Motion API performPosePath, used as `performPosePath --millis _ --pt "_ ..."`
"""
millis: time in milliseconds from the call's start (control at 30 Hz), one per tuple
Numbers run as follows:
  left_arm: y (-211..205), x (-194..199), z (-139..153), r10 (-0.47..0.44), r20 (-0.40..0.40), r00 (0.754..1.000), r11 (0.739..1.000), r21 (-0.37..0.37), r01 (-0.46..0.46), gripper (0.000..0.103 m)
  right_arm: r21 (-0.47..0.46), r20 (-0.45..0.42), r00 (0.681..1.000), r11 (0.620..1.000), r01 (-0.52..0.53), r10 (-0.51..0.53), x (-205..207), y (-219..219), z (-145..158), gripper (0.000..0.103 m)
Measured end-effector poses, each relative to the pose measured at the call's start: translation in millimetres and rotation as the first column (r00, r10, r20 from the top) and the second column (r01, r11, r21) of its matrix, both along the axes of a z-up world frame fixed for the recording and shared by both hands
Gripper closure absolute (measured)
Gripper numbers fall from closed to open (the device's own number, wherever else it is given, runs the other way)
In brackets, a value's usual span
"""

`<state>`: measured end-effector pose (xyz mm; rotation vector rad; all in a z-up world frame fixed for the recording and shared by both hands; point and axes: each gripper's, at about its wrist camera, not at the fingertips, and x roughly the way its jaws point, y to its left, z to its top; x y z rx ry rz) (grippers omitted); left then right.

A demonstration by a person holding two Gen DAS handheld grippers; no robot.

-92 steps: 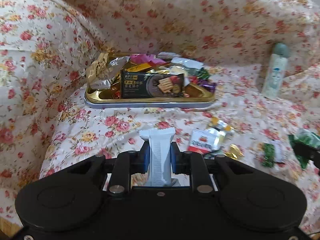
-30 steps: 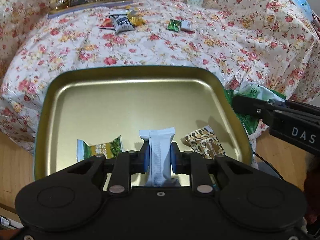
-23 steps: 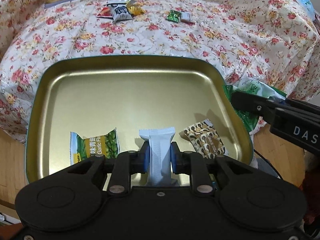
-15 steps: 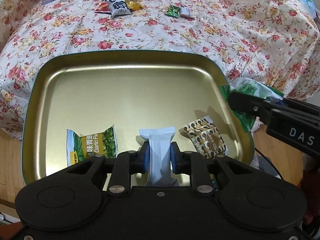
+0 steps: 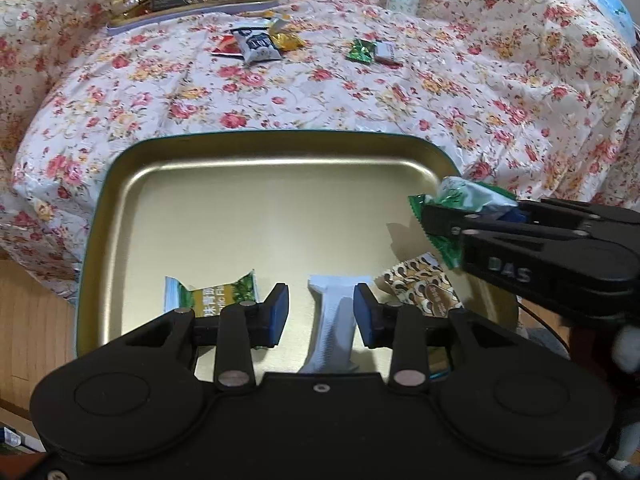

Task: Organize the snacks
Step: 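Open both tools to drop the packets into the gold tin tray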

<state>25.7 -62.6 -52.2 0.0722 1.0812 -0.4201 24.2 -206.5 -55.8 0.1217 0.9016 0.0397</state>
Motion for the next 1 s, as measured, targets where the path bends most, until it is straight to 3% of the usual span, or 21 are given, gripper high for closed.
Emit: performPosePath --millis 600,833,1000 --pt "5.8 0.7 0.1 0.037 0.006 0.999 0.999 0.006 -0.037 0.058 0.013 -0.001 0.996 0.996 -0.089 0.089 21.8 15.9 -10.9 0.070" --pt "6.2 1.1 0.4 0.037 0.003 0.999 0.999 0.006 -0.037 0.058 0.015 0.005 0.996 0.996 -0.085 0.085 19.5 12.8 -10.7 0.061" --pt "6.8 1.5 0.2 0.038 0.003 0.999 0.999 0.008 -0.038 0.058 0.016 0.021 0.996 0.996 -0.085 0.084 16.1 11.6 -7.1 0.061"
